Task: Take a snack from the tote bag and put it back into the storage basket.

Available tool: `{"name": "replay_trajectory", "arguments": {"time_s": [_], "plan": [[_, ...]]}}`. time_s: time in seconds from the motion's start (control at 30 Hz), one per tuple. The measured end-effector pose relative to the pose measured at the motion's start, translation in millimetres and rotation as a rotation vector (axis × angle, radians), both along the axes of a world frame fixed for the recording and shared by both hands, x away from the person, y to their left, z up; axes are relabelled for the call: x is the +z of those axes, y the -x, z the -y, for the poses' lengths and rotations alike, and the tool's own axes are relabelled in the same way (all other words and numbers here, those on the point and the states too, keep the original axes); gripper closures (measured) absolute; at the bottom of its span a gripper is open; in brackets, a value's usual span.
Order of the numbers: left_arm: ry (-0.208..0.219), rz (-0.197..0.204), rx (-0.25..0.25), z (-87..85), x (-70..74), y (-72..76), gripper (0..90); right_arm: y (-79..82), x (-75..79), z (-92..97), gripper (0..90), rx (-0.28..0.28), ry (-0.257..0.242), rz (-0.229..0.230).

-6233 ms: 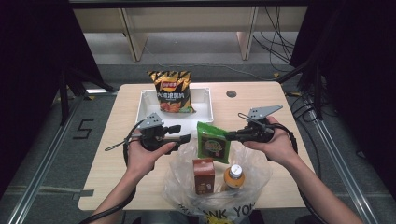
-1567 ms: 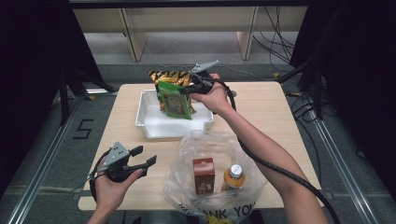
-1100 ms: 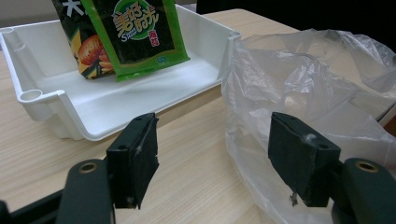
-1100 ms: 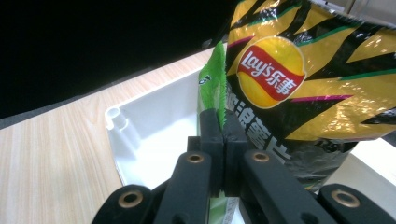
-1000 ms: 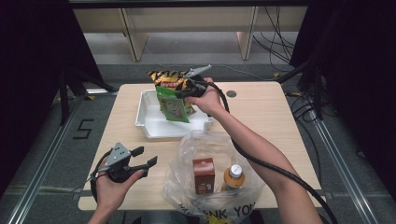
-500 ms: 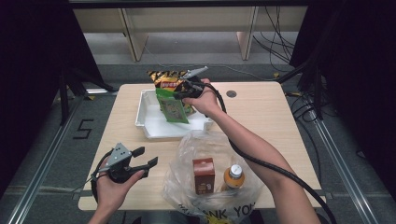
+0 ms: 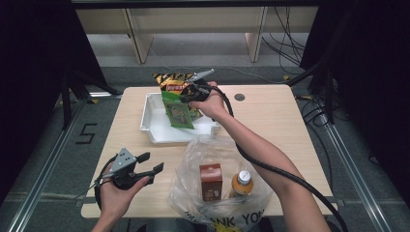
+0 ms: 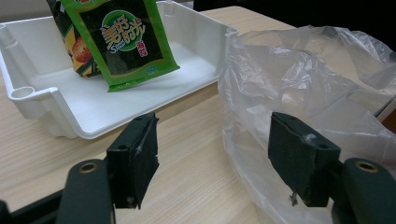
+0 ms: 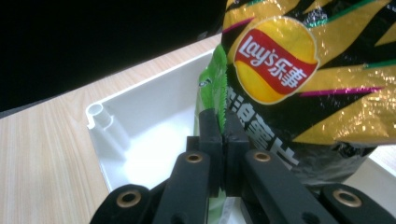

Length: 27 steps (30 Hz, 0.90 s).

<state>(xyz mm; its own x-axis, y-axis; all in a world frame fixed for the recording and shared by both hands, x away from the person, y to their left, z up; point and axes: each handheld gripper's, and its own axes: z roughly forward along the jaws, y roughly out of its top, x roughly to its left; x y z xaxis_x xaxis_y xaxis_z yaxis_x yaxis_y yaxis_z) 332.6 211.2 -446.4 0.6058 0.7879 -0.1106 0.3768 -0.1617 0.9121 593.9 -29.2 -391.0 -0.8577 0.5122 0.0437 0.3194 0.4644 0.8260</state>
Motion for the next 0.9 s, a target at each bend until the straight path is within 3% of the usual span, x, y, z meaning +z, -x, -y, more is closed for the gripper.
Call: {"name": "replay_trajectory", "arguments": {"time_s": [0.3,0.37,0.43,0.47,0.6,0.73,0.77,0.8,0.83,0.9], "plan": [[0.000,0.000,0.003,0.1,0.1,-0.1,32.9,-1.3,-5.0,4.7,89.1,-0.020,0.044,-0.014],[-0.003,-0.002,0.002,-0.1,-0.2,-0.2,32.9,-3.2,-7.3,6.1,88.4,-0.013,0.061,0.005],[-0.011,0.002,-0.004,-0.5,-0.4,-0.7,32.9,-1.5,-8.2,5.5,87.0,-0.043,0.061,-0.021],[-0.010,0.002,-0.004,-0.5,-0.5,-0.7,32.9,-3.0,-9.2,6.4,86.3,-0.035,0.065,0.005],[-0.003,-0.002,0.003,-0.2,-0.3,-0.2,32.9,-1.4,-7.7,6.3,82.8,-0.059,0.076,0.011],[0.001,-0.002,0.000,0.0,-0.4,0.0,32.9,-0.2,-4.1,9.4,76.8,-0.088,0.130,0.050],[0.000,-0.002,0.000,0.0,-0.4,0.0,32.9,1.9,-2.5,8.6,76.4,-0.091,0.111,0.029],[0.001,-0.002,0.000,0.0,-0.4,0.0,32.9,1.4,-0.8,11.4,75.9,-0.085,0.143,0.049],[-0.006,0.002,-0.003,-0.3,-0.3,-0.3,32.9,2.8,-0.7,10.5,75.6,-0.100,0.123,0.049],[-0.008,0.003,-0.005,-0.1,-0.2,-0.3,32.9,4.6,1.0,13.2,75.2,-0.111,0.138,0.054]]}}
